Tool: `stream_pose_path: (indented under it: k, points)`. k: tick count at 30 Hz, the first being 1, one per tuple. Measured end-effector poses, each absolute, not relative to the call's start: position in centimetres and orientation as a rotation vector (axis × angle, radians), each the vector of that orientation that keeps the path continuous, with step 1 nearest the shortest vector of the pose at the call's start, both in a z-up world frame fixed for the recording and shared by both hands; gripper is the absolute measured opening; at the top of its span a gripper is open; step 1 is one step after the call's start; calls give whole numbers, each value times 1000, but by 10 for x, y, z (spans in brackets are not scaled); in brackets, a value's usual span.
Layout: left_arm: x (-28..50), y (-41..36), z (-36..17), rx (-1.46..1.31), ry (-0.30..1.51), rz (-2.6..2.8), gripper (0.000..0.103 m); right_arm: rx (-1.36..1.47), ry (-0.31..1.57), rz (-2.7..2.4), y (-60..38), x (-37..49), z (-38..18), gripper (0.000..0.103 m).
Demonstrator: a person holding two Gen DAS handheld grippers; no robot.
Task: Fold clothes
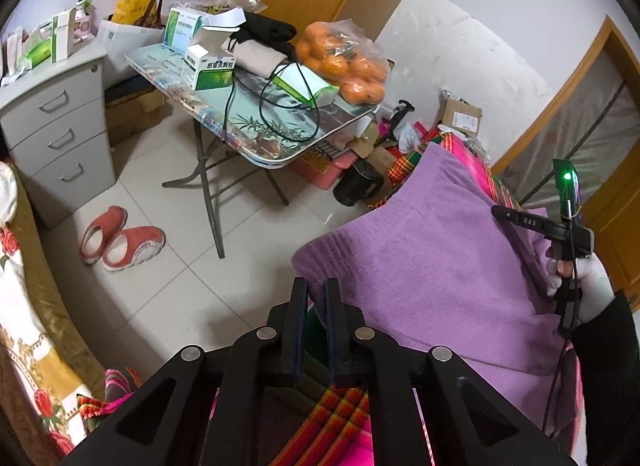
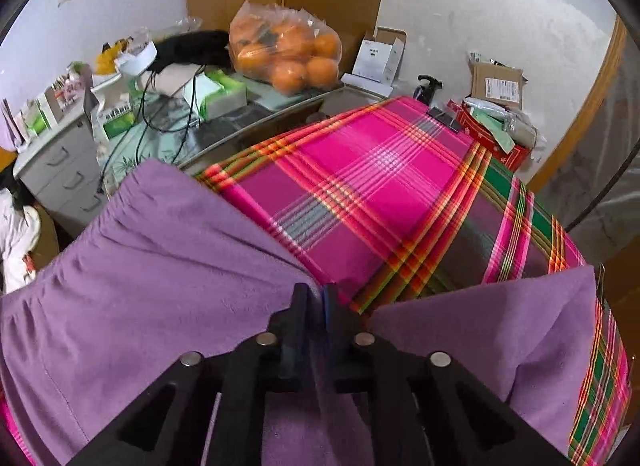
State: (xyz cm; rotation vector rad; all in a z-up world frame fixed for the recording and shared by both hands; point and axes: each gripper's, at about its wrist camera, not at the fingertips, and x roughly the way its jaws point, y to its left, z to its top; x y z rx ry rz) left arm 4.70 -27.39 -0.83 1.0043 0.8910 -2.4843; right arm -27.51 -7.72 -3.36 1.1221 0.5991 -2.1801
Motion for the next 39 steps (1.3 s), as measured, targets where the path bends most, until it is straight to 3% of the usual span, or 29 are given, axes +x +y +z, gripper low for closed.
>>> stream_pose_path:
  k: [12,16,19,29,39]
  points:
    - [62,-266,14,944,847,-2542,8,991,390,-2262,31,-180,39,13]
    - [50,-271,1,1031,814,-2523,9,958,322,-2326,94,-128,49,29]
    - [52,-276,-9,1056,904,-2475,10,994,292,-2403,139,-95,43,37]
    - [79,-234,27,944,714,-2575,10,1203,-115,-2495,236,-2,3,41]
    - [61,-149,24,1127,570,-2814,12,1275,-472,-2347,242,-12,-24,42]
